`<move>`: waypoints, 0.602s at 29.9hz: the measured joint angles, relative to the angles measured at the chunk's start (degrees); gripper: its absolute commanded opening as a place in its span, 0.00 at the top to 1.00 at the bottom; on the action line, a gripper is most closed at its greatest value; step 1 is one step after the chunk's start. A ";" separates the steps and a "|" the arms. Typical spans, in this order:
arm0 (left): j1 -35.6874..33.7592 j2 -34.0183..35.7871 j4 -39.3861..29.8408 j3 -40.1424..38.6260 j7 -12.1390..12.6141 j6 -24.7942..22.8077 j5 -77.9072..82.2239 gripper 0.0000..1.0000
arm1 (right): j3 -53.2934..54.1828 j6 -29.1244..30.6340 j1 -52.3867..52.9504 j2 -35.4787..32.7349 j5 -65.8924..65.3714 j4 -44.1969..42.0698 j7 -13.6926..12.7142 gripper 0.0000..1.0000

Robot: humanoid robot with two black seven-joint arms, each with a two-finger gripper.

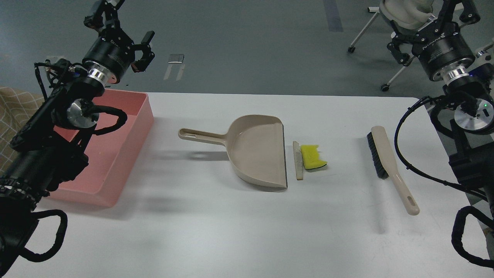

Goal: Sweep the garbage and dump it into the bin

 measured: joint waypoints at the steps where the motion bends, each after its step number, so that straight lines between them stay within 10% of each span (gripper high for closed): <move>1: 0.00 -0.09 -0.01 -0.04 0.00 0.00 0.00 0.02 | 0.00 0.20 -0.06 -0.01 0.00 0.12 -0.03 0.00; 18: 0.14 -0.13 -0.13 -0.06 0.13 0.16 -0.09 0.02 | 0.20 1.78 -0.48 -0.01 0.35 1.36 -0.07 0.00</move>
